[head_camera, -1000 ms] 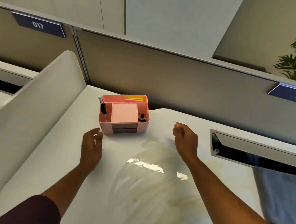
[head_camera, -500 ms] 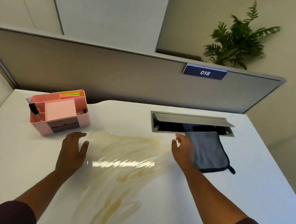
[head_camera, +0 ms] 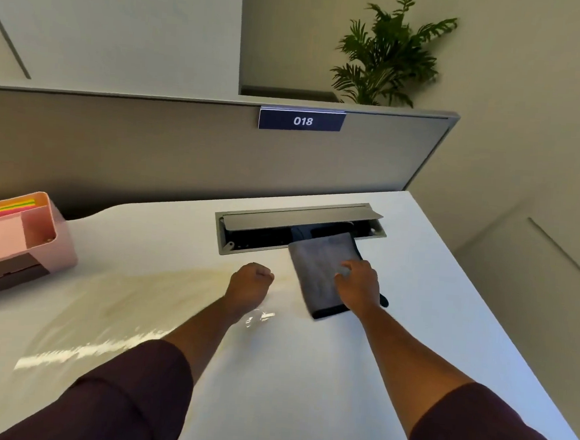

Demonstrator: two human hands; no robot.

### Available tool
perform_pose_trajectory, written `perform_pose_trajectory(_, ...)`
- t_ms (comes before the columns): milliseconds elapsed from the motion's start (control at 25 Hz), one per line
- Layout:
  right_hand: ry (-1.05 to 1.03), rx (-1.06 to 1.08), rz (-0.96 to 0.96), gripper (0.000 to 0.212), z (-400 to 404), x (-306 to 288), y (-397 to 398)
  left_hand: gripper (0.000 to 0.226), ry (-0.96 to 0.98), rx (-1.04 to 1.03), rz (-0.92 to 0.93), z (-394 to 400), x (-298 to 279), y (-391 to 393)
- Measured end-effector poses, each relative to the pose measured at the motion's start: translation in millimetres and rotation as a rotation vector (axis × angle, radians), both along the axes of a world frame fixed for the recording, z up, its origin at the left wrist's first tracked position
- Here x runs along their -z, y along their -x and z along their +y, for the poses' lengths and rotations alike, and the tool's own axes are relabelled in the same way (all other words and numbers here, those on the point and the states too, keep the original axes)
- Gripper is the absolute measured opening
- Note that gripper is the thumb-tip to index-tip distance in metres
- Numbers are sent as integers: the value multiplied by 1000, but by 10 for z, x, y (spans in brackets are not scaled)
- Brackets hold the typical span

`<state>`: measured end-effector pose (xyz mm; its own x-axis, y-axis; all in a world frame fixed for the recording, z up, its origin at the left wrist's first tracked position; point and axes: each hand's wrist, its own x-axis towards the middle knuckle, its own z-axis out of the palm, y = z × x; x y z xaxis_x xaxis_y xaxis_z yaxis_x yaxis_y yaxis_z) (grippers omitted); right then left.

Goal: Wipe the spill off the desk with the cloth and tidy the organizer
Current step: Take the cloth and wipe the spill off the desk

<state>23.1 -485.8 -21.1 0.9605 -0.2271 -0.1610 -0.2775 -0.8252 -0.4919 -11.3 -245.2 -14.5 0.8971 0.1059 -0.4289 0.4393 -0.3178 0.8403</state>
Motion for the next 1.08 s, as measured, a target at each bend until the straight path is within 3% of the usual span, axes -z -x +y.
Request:
perform_pose_trajectory(160, 109, -70, 154, 63, -302, 141, -226, 39, 63, 53, 142, -691, 186, -212)
perform_pose_trajectory(320, 146, -33, 213, 84, -395, 324, -447, 26, 109, -83, 147, -1087, 326, -405)
perform_pose_trajectory(480, 142, 77, 207, 95, -490, 486, -563, 60, 144, -268, 212, -1231, 431, -530)
perform_pose_trajectory(600, 28, 107, 261, 81, -581, 555, -516, 62, 169, -247, 264, -1270, 440, -512)
perform_pose_trajectory(800, -292, 58, 229, 34, -626, 496, -284, 17, 161, -206, 195, -1189, 284, -272)
perform_pose_trajectory(880, -479, 62, 188, 21, -522, 367, -152, 17, 190, -284, 153, -1078, 129, -40)
perform_pose_trajectory(1080, -919, -142, 228, 26, -231, 39, 352, 33, 564, -451, 149, -542, -229, 726)
